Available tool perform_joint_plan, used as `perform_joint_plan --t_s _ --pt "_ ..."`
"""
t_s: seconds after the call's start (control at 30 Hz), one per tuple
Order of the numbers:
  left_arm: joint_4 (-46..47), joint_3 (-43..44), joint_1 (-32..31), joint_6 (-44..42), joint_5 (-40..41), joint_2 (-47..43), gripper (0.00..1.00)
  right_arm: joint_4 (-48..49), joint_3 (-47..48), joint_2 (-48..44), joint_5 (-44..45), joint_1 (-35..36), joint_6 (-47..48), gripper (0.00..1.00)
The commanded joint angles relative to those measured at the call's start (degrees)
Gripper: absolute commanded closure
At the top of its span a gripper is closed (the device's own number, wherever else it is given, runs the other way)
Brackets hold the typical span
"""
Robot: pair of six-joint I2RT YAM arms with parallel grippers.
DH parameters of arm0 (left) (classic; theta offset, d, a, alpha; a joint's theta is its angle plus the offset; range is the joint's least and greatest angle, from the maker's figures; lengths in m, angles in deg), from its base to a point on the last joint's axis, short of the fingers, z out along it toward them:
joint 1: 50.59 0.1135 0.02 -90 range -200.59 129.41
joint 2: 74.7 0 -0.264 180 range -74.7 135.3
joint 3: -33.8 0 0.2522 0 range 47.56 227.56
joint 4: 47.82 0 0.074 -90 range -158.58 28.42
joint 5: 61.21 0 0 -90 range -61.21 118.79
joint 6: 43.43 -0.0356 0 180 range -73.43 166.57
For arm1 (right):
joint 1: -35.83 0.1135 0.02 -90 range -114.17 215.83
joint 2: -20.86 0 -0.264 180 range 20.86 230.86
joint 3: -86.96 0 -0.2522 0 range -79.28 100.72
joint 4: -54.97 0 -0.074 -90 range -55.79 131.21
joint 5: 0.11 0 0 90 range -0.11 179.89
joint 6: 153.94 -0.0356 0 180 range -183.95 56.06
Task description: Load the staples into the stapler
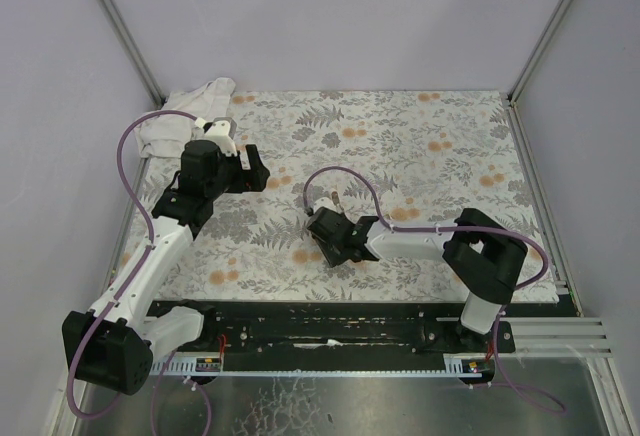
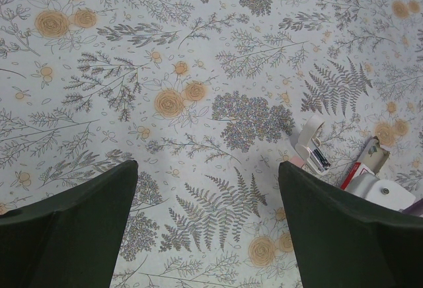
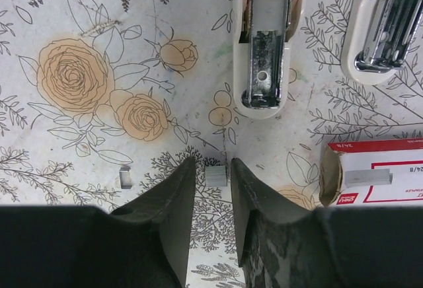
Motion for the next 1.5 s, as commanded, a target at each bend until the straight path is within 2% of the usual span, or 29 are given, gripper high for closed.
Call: perform_joint_plan --t_s 0.0,0.23,0.67,0.93,1.07,1.2,1.47 --pt "0.7 0.1 0.6 -0.1 -0.3 0.1 0.14 0.3 1.9 0.7 2.6 1.0 -0.2 0.66" --pt "0.8 0.1 0.6 -0.1 -0.3 0.0 0.14 0.1 1.8 1.3 4.0 1.8 0.1 0.71" --pt "0.8 0.1 0.5 -0.1 -0.2 -0.3 0.14 -0.9 1.4 0.3 5.2 2.4 0.6 0.75" --pt "0.7 0.0 0.6 -0.1 0.3 -0.5 0.14 -1.1 3.2 -3.5 5.7 2.1 1.9 0.79" --pt "0.7 0.0 0.6 -0.1 0.3 -0.4 0.14 -0.3 4.0 -7.0 5.1 -0.2 5.7 0.79" --pt "0.7 0.1 0.6 -0.1 0.3 -0.2 0.14 4.1 2.5 -9.1 -0.1 -5.1 10.0 0.79" --pt "0.7 0.1 0.6 -0.1 0.5 0.4 0.14 8.3 3.3 -6.7 -4.2 -8.0 13.9 0.79"
